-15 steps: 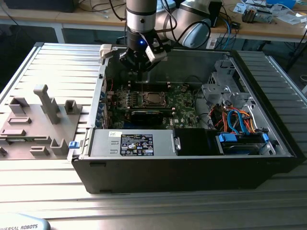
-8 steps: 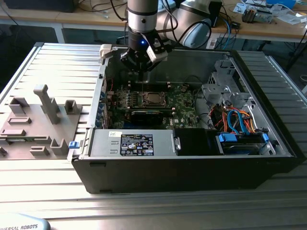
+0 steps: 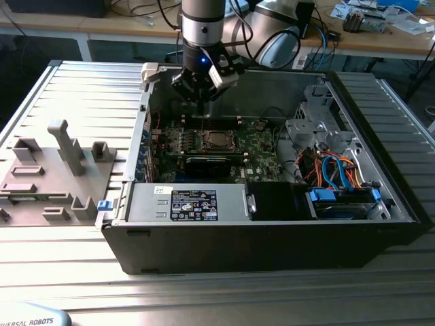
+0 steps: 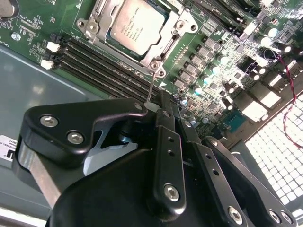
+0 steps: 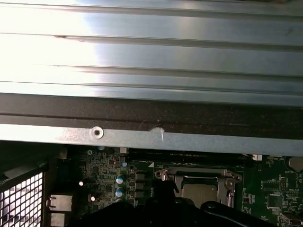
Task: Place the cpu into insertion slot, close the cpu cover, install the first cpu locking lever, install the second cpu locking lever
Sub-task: 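Install the first cpu locking lever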
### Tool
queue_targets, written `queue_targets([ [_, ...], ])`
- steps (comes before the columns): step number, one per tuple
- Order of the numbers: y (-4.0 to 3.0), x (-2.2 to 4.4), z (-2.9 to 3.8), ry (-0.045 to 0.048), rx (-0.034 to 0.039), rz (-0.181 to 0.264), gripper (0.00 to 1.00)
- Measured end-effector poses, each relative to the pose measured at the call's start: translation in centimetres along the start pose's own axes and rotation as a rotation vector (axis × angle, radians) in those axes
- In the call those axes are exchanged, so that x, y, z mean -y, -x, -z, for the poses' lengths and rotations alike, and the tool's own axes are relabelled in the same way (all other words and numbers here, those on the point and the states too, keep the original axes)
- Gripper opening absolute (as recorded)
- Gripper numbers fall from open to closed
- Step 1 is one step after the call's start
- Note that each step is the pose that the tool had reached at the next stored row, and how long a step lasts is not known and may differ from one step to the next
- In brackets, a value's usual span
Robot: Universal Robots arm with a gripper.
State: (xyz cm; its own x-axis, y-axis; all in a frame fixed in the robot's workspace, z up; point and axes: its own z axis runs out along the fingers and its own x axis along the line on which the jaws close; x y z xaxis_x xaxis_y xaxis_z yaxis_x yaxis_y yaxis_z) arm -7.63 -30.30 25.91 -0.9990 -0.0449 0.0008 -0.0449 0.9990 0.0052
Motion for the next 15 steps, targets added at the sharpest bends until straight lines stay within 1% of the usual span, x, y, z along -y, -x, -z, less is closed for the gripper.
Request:
queue_targets([
  [15, 0.39, 0.02, -0.07, 0.0, -0.0001, 0.0, 0.11],
])
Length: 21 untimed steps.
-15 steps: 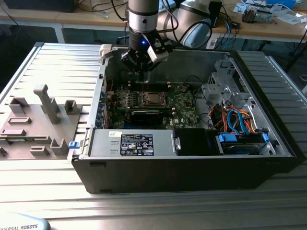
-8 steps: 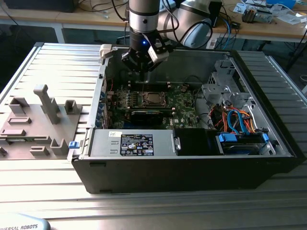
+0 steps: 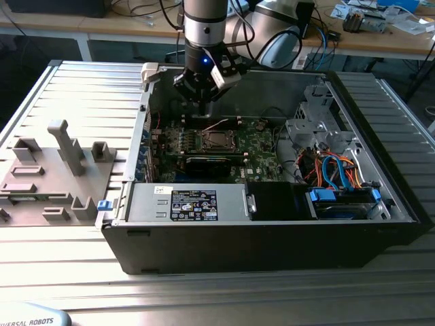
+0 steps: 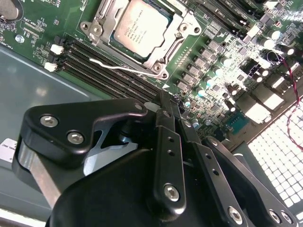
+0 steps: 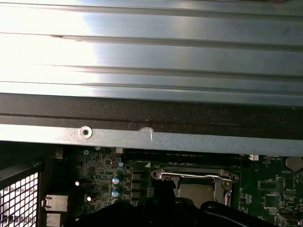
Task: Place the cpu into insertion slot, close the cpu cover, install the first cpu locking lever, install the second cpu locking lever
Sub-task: 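Install the first cpu locking lever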
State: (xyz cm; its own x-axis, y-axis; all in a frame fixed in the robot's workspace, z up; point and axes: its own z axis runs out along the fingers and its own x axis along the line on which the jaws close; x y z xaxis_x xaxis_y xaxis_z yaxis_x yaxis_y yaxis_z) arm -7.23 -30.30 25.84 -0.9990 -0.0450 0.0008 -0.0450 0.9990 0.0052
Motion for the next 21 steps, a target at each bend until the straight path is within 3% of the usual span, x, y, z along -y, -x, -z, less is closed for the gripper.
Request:
queue_targets([
  [21, 0.0, 0.0, -0.41, 0.0001, 0.0001, -0.006, 0.11],
])
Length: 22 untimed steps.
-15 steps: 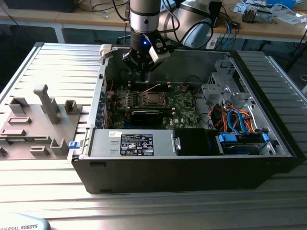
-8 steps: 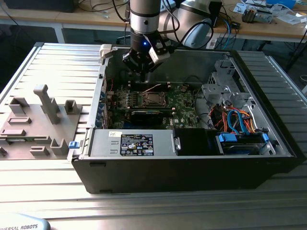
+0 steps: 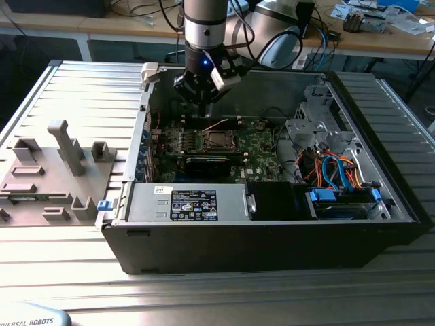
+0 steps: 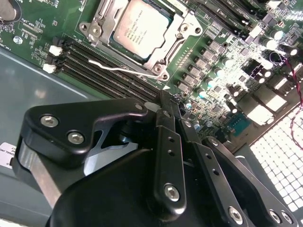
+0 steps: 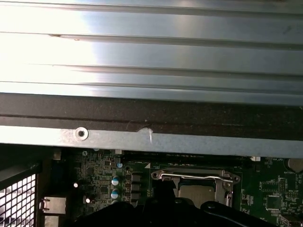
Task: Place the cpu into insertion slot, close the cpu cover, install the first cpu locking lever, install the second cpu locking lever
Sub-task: 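Install the first cpu locking lever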
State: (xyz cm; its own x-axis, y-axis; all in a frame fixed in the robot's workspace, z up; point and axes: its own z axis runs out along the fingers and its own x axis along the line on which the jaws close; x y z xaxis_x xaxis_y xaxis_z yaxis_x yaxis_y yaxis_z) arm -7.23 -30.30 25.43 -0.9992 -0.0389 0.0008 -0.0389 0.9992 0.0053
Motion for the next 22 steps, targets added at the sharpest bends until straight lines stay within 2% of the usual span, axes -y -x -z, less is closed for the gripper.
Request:
queue_targets([
  [6, 0.07, -0.1, -0.3, 0.0, 0.0001, -0.025, 0.11],
  [9, 0.52, -0.3, -0.7, -0.0003, 0.0002, -0.026, 0.11],
  [13, 1.31, -0.5, -1.72, -0.0031, -0.0002, -0.023, 0.11],
  [17, 1.49, -0.6, -2.7, -0.005, -0.0003, -0.02, 0.11],
  [22, 1.84, -0.81, -3.52, -0.007, -0.0005, 0.004, 0.11],
])
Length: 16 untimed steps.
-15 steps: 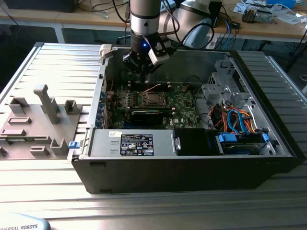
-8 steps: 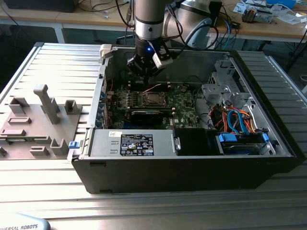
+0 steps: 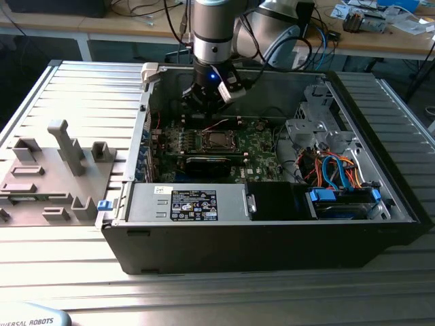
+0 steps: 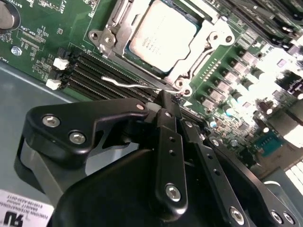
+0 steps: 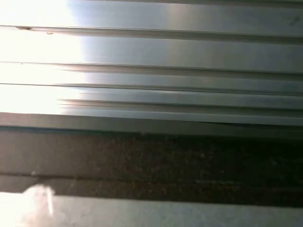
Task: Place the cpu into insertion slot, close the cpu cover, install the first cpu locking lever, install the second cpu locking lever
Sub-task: 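Install the first cpu locking lever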
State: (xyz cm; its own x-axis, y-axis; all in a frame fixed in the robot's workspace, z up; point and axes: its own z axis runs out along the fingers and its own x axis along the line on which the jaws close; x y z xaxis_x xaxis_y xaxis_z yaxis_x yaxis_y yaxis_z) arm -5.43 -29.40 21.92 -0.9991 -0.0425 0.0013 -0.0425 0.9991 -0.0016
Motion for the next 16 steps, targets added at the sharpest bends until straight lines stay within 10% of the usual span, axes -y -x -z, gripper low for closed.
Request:
queue_targets([
  [16, 2.04, -0.22, -1.18, 0.0, 0.0001, 0.028, 0.11],
])
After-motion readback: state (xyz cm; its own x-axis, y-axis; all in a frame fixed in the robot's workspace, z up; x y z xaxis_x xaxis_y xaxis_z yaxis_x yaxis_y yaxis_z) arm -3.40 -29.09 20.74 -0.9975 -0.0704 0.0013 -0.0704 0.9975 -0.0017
